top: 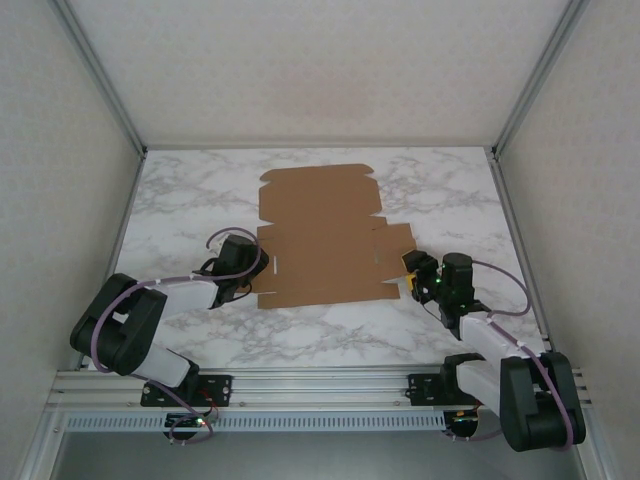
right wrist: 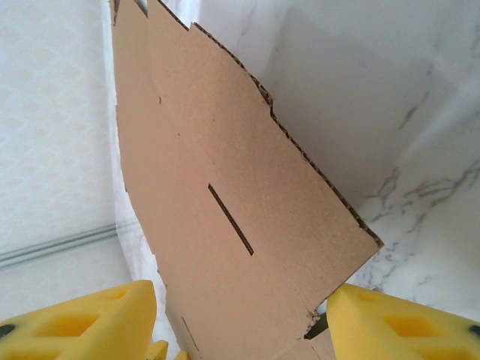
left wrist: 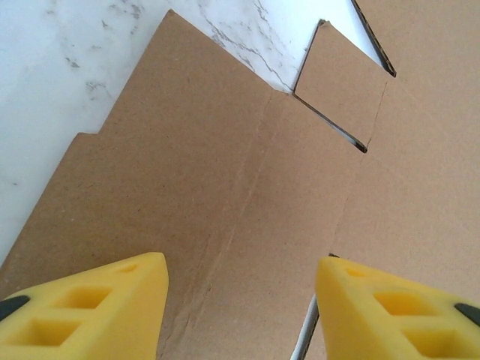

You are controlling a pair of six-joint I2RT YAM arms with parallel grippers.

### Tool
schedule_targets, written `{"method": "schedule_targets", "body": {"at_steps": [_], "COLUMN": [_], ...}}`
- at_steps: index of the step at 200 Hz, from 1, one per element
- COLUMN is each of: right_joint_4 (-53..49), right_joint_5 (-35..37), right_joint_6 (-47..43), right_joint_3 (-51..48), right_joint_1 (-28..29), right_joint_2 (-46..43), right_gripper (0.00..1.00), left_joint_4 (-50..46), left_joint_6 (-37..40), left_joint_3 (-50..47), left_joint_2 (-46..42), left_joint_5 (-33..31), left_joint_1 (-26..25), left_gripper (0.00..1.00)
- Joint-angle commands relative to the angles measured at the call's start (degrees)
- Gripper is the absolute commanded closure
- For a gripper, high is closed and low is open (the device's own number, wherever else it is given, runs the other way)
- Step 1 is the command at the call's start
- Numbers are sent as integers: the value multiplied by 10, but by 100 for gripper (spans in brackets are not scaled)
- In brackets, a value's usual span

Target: Fold the paper box

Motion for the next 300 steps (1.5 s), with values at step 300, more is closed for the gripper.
{"method": "schedule_targets", "body": {"at_steps": [300], "right_joint_4": [30], "right_joint_5": [-77], "right_joint_6": [-477], "right_joint_3": [224], "right_joint_1": [4], "right_joint_2": [204], "right_gripper": [46], "left_joint_4": [-86], "left_joint_6": [29], "left_joint_3": [-13], "left_joint_2": [76], "left_joint_5": [49], "left_joint_1": [-4], "left_gripper": [44]}}
